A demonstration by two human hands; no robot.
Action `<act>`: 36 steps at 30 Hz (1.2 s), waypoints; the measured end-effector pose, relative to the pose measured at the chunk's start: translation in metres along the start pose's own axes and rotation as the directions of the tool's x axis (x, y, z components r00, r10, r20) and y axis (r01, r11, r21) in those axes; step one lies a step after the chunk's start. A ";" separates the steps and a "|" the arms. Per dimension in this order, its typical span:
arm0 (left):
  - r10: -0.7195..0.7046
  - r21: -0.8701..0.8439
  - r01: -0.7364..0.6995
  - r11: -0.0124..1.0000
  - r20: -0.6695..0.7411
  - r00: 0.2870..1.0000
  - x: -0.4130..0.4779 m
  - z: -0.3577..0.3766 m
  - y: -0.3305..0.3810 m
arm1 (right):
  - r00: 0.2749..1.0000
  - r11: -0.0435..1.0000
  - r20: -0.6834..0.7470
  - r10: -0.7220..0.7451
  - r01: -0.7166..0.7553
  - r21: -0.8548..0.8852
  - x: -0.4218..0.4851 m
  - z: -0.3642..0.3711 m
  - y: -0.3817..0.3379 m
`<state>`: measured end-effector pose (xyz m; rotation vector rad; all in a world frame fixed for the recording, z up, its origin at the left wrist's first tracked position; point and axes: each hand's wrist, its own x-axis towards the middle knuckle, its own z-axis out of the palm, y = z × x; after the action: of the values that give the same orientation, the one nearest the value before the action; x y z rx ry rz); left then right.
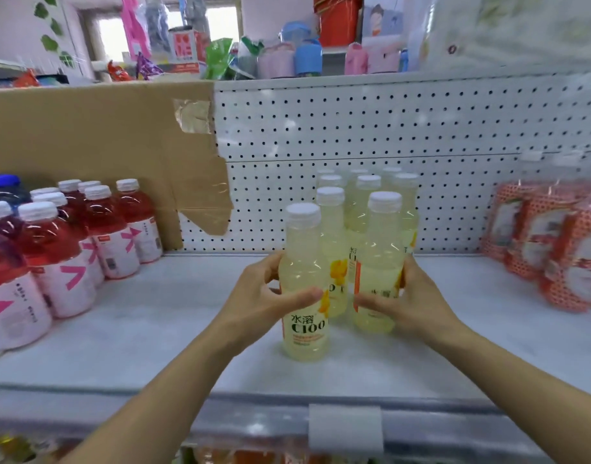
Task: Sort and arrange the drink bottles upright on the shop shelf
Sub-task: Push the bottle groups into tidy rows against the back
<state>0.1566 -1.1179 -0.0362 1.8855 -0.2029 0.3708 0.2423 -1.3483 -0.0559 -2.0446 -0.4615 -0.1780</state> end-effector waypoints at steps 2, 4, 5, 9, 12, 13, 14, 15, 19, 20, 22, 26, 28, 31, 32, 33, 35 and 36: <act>-0.004 0.036 0.004 0.999 0.000 1.000 0.000 0.003 0.004 | 1.000 1.000 -0.005 0.018 -0.018 0.019 0.015 0.004 0.005; -0.006 0.069 0.007 0.998 -0.014 1.000 0.000 0.003 0.008 | 0.998 0.997 0.033 0.045 -0.046 0.054 0.022 0.005 0.005; -0.006 0.079 0.008 0.997 -0.027 1.000 0.000 0.002 0.009 | 0.997 0.995 0.054 0.050 -0.054 0.080 0.022 0.005 0.005; 0.000 0.115 0.006 0.993 -0.048 0.999 -0.002 0.002 0.013 | 0.970 0.986 -0.206 -0.130 0.105 -0.130 -0.004 0.004 0.002; 0.019 0.143 -0.009 0.990 -0.070 0.997 -0.003 0.002 0.017 | 0.875 0.913 -0.263 -0.407 0.388 -0.122 -0.034 0.014 -0.019; 0.026 0.153 -0.016 0.988 -0.068 0.997 -0.003 0.003 0.019 | 0.911 0.920 -0.134 -0.391 0.390 -0.032 -0.041 0.019 -0.028; 0.034 0.160 -0.024 0.987 -0.059 0.998 -0.004 0.004 0.021 | 0.942 0.941 0.028 -0.334 0.331 0.071 -0.045 0.025 -0.036; 0.043 0.163 -0.036 0.986 -0.041 0.998 -0.004 0.006 0.024 | 0.947 0.954 0.161 -0.277 0.250 0.166 -0.047 0.031 -0.041; 0.090 0.138 -0.091 0.986 0.020 0.996 -0.008 0.023 0.029 | 0.967 0.940 0.174 -0.186 0.124 0.317 -0.044 0.036 -0.034; 0.086 0.092 -0.087 0.992 0.013 0.996 -0.009 0.028 0.029 | 0.970 0.945 0.167 -0.177 0.120 0.305 -0.044 0.031 -0.030; 0.079 0.030 -0.077 0.997 -0.092 0.993 -0.007 0.036 0.025 | 0.972 0.957 0.168 -0.163 0.114 0.268 -0.045 0.015 -0.018; -0.052 0.034 0.069 0.997 -0.354 0.934 0.005 0.041 0.007 | 0.991 0.983 0.063 -0.117 0.107 0.147 -0.044 -0.029 0.009; -0.168 0.070 0.194 0.978 -0.281 0.945 0.014 0.043 -0.002 | 0.997 0.993 -0.048 -0.060 0.064 0.096 -0.036 -0.045 0.024; -0.219 0.067 0.229 0.971 -0.127 0.967 0.027 0.052 -0.010 | 0.999 0.989 -0.045 0.029 -0.023 0.145 -0.014 -0.063 0.039; -0.208 0.051 0.213 0.976 -0.101 0.973 0.031 0.055 -0.012 | 0.998 0.985 -0.008 0.057 -0.055 0.166 -0.008 -0.067 0.043; -0.199 0.039 0.203 0.978 -0.096 0.975 0.035 0.058 -0.015 | 0.997 0.984 0.011 0.074 -0.075 0.162 -0.004 -0.070 0.047; -0.206 0.020 0.210 0.978 -0.114 0.972 0.040 0.061 -0.023 | 0.996 0.992 -0.026 0.083 -0.080 0.096 -0.001 -0.071 0.054; -0.210 0.013 0.213 0.977 -0.116 0.971 0.041 0.062 -0.027 | 0.995 0.996 -0.060 0.074 -0.071 0.055 -0.002 -0.069 0.057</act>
<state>0.2135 -1.1648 -0.0646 1.8837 0.0799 0.3348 0.2676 -1.4333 -0.0689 -1.9951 -0.3494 -0.1832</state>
